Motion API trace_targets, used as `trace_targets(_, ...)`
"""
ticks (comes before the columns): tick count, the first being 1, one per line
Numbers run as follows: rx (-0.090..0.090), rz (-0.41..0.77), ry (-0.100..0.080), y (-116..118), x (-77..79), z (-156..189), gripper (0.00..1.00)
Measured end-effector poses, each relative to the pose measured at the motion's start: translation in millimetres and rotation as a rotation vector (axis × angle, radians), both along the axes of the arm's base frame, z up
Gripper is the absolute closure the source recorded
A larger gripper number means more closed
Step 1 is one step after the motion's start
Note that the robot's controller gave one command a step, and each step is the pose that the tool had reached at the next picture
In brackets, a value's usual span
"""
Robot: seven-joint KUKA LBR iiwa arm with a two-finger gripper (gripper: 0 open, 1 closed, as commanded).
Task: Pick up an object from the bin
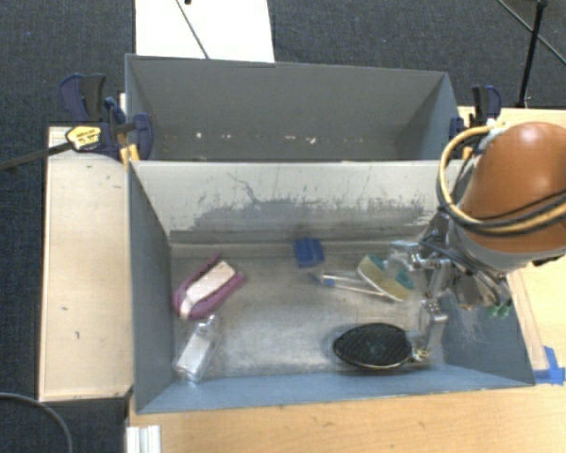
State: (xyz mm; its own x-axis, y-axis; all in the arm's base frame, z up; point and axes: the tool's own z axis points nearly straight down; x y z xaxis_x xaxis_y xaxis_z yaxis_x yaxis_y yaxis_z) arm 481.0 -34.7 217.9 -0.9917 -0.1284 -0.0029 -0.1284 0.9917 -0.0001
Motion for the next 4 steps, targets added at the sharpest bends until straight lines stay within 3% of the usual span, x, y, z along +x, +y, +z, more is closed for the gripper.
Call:
trace_targets(1,0.003,-0.039,0.007,62,5.9,-70,0.0)
trace_targets(2,-0.001,0.237,-0.019,24,0.9,-145,0.0)
trace_targets(3,-0.002,0.354,-0.001,-34,9.2,-147,0.0)
trace_targets(4,0.0,0.354,0.002,-31,8.3,-148,1.0)
